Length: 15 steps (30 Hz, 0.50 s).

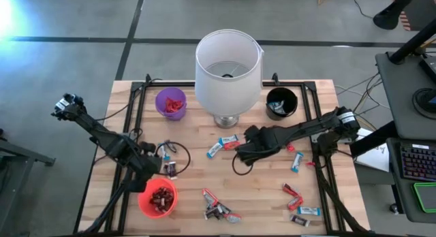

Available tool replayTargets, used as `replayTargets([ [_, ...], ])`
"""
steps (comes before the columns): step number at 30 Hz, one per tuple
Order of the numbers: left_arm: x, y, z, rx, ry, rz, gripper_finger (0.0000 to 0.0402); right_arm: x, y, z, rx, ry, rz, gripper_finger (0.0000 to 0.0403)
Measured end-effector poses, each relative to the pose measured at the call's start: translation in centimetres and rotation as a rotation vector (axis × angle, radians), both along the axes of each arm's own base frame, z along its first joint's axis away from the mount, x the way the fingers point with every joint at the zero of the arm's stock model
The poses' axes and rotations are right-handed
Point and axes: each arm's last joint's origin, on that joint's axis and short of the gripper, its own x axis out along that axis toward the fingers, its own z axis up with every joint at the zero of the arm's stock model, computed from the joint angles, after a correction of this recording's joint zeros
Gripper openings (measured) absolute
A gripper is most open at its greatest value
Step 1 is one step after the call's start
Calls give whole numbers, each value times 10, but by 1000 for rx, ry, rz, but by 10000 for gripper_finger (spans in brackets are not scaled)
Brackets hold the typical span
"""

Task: Sort candy
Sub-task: Put the black chocolate into the orange bucket

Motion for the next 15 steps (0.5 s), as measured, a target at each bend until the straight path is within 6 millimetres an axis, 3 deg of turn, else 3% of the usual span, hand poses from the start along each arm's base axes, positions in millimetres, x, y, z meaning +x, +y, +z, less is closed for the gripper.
replayTargets([
  [4, 2, 2, 0, 45, -40, -16, 128, -12, -3, -9, -5, 121, -16, 215],
  [10, 4, 8, 2, 97, -74, -35, 128, -26, -6, -38, 68, 239, -125, 215],
  [15, 1, 17, 17, 211, -103, -26, 128, -38, -4, -62, 148, 297, -228, 215],
])
